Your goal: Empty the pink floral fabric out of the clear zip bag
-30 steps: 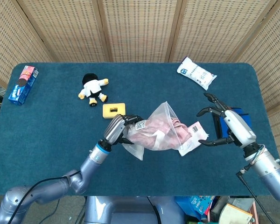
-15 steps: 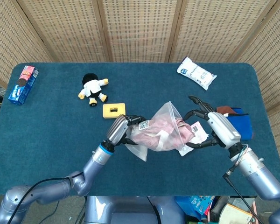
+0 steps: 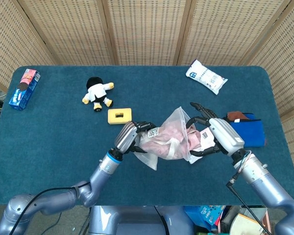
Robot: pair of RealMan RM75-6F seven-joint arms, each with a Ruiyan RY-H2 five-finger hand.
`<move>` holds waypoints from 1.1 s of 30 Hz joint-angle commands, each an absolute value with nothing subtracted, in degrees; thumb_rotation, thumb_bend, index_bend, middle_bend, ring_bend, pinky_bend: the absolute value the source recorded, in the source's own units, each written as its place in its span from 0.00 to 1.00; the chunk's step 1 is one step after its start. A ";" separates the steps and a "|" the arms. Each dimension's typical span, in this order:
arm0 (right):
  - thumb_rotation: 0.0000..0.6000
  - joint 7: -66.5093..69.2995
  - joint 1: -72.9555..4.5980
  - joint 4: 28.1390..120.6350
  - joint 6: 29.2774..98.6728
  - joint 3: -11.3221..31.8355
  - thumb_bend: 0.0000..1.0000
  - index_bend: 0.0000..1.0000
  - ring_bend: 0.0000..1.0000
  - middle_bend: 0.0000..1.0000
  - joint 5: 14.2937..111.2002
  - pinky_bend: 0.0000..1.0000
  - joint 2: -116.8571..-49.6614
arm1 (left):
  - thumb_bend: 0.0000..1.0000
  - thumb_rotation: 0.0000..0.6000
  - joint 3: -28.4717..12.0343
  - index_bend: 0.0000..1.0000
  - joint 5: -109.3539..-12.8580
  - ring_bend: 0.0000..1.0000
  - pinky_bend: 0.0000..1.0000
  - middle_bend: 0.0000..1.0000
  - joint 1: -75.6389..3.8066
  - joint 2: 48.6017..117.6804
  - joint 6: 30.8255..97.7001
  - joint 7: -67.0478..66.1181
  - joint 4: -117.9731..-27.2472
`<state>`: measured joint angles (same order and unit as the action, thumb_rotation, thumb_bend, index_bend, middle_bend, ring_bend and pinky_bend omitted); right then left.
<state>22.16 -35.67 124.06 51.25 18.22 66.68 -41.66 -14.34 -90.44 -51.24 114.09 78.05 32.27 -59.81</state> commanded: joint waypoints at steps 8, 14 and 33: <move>1.00 19.02 -35.89 124.18 51.59 17.94 0.45 0.56 0.00 0.00 66.10 0.00 -42.34 | 0.64 1.00 -13.56 0.61 -91.35 0.56 0.69 0.58 -51.16 113.70 78.85 31.49 -59.76; 1.00 17.85 -35.65 124.40 51.66 17.58 0.62 0.62 0.00 0.00 66.81 0.00 -42.35 | 0.64 1.00 -13.43 0.61 -91.56 0.56 0.69 0.58 -51.03 113.00 79.19 30.97 -60.20; 1.00 16.35 -34.19 123.74 51.19 13.20 0.63 0.69 0.00 0.00 73.96 0.00 -48.19 | 0.64 1.00 -8.17 0.61 -94.24 0.56 0.69 0.56 -47.23 106.86 80.50 20.76 -62.85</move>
